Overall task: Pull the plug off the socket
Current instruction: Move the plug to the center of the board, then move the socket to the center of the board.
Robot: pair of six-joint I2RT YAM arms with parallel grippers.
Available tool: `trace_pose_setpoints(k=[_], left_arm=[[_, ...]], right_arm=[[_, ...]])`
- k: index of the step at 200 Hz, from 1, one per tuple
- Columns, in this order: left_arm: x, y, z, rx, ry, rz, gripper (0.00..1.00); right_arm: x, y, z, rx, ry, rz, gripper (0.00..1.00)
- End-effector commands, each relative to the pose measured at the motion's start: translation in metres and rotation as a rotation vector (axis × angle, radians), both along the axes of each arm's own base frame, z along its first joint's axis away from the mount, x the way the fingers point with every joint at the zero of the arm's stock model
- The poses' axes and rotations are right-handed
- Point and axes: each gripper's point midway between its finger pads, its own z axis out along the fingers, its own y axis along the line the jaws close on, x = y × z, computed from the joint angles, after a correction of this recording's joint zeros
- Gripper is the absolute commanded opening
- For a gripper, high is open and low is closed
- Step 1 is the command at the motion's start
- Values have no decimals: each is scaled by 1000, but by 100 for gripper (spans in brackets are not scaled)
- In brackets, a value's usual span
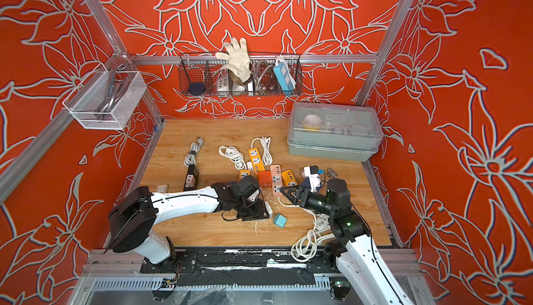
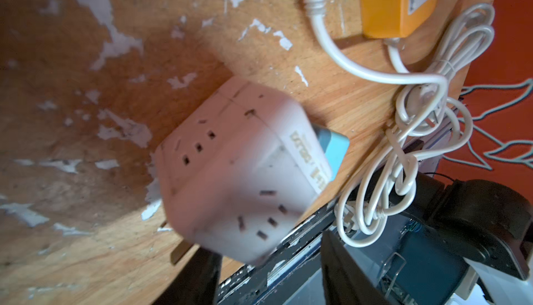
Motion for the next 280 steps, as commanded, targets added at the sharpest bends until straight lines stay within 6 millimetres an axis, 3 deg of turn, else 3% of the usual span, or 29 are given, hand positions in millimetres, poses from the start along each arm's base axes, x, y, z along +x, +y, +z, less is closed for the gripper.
trace_pose_setpoints(k=[1, 31, 51, 65, 93, 122, 162, 189, 225, 280], left_arm=[[12, 18, 23, 68, -143, -24, 58], [25, 76, 44, 251, -344, 6, 62], [29, 130, 48, 398, -423, 63, 76], [32, 167, 50, 464, -423, 122, 85], [42, 229, 53, 481, -363, 275, 90], [61, 273, 60, 545, -337, 354, 89], [94, 320, 56, 781, -263, 296, 86], [120, 335, 42, 824, -219, 247, 80], [140, 324, 14, 730, -119, 147, 63], [142, 318, 1, 652, -52, 169, 42]], right_arm=[[0, 1, 11, -27, -42, 15, 74], [6, 7, 15, 46, -22, 18, 78], [11, 13, 13, 157, 18, 16, 83], [12, 15, 10, 157, 24, 29, 83], [14, 21, 9, 90, 16, 68, 82], [20, 31, 10, 65, 21, 106, 82], [21, 43, 11, 18, 15, 144, 81], [23, 43, 9, 5, 20, 142, 81], [24, 43, 7, -10, 24, 139, 80], [26, 42, 3, -30, 29, 134, 80]])
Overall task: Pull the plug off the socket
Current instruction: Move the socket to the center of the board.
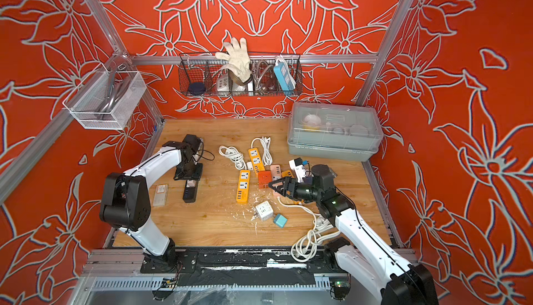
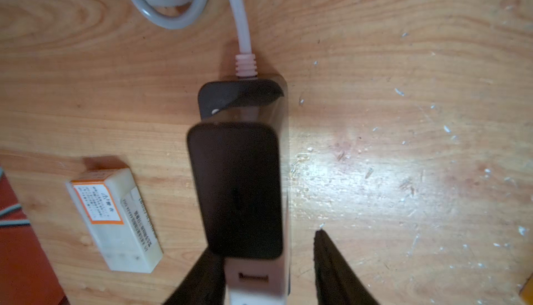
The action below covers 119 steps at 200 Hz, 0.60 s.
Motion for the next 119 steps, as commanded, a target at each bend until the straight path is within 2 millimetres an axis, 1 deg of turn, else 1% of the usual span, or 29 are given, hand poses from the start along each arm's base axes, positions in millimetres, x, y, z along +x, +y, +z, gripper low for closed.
trace_pose_setpoints(k=[1, 11, 32, 45, 56, 72, 84, 101, 119], left_arm=[[-4, -10, 4, -66, 14, 1, 42], [-7, -12, 5, -86, 15, 30, 37], [-14, -26, 9, -177, 17, 113, 35], [-19, -40, 10, -253, 14, 179, 34], [-23, -48, 10, -281, 11, 231, 33], [-28, -67, 10, -333, 16, 283, 32], [-33, -83, 9, -350, 23, 305, 31], [-38, -104, 6, -327, 29, 306, 31], [-45, -120, -2, -298, 54, 306, 32]], right_arm=[[5, 2, 12, -5, -47, 5, 80], [6, 2, 12, -7, -46, 4, 80], [7, 3, 10, -12, -43, 6, 80], [8, 3, 9, -13, -41, 6, 80], [8, 3, 9, -14, -42, 5, 80], [8, 3, 8, -15, -44, 5, 80], [8, 3, 8, -17, -46, 4, 80], [7, 2, 8, -17, -49, 3, 80], [6, 2, 8, -17, -50, 3, 80]])
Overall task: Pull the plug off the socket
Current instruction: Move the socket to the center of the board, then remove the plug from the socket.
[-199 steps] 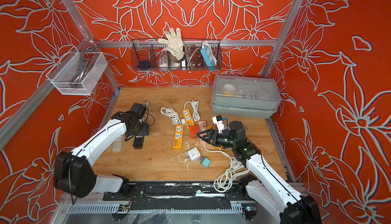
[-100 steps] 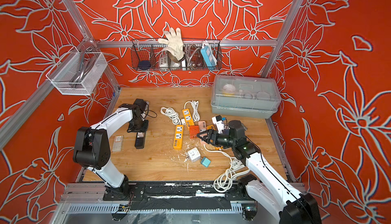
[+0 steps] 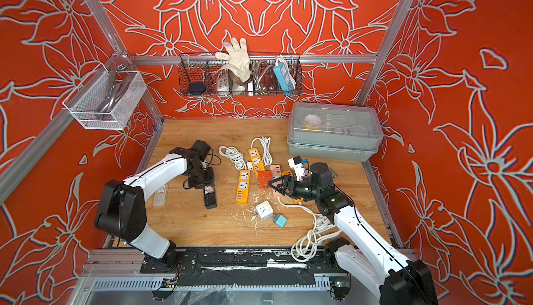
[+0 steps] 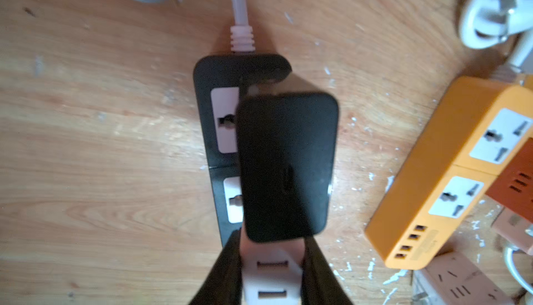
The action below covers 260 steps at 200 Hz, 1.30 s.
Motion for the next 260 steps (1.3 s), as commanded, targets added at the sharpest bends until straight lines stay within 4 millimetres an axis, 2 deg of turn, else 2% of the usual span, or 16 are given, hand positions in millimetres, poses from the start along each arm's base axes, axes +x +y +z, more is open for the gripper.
trace_pose_setpoints(k=[1, 32, 52, 73, 91, 147, 182, 193, 221, 247, 260], left_arm=[[-11, -26, -6, -21, 45, 71, 32], [-22, -51, -17, 11, 81, 11, 34], [-25, -65, -16, -10, 92, -25, 39], [-25, -71, -5, -31, 70, -48, 52], [-25, -71, 9, -46, 31, -54, 55], [-42, -55, 78, -133, -228, -108, 57], [-63, -24, 104, -131, -422, -66, 71], [-70, -14, 117, -152, -507, -41, 74], [-82, 0, 125, -207, -667, 9, 86], [-87, 8, 118, -228, -742, 26, 97], [-87, 8, 117, -221, -752, 12, 98]], right_arm=[[1, 0, 8, -3, -40, -2, 80], [-3, -2, 13, -7, -60, 2, 80], [-5, -3, 16, -5, -72, 2, 80], [-8, -4, 19, -3, -82, 8, 80], [-11, -4, 22, 4, -93, 15, 80], [-15, 0, 31, 72, -99, 31, 80], [-15, 11, 32, 100, -106, 59, 80], [-19, 18, 28, 87, -110, 82, 80], [-25, 35, 13, 17, -89, 108, 80], [-21, 42, 3, -63, -71, 87, 80], [-17, 46, 3, -88, -64, 75, 80]])
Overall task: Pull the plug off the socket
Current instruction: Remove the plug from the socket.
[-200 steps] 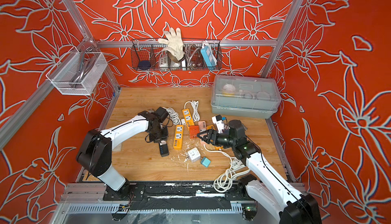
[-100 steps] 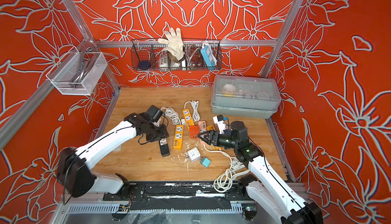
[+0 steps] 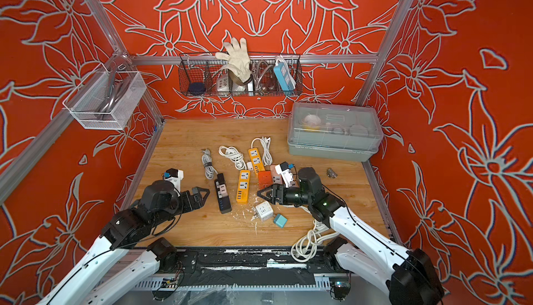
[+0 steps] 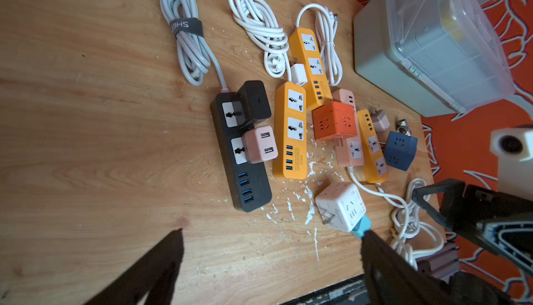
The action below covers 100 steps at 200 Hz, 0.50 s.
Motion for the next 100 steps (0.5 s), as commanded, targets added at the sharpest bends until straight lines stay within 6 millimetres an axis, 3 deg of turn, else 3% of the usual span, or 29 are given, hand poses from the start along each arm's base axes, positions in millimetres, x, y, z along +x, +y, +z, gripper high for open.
trace_pose_setpoints(k=[1, 23, 60, 100], left_arm=[[9, 2, 0, 11, -57, 17, 99], [12, -2, -7, 43, -39, -19, 99], [14, -3, -35, 73, 96, 12, 99], [3, 23, -54, 177, 209, 120, 99]], right_arm=[[15, 6, 11, -52, -55, -51, 80], [20, 16, 5, -120, -76, -55, 80], [15, 45, -4, -211, -89, -31, 79], [26, 83, -18, -306, -121, 41, 79]])
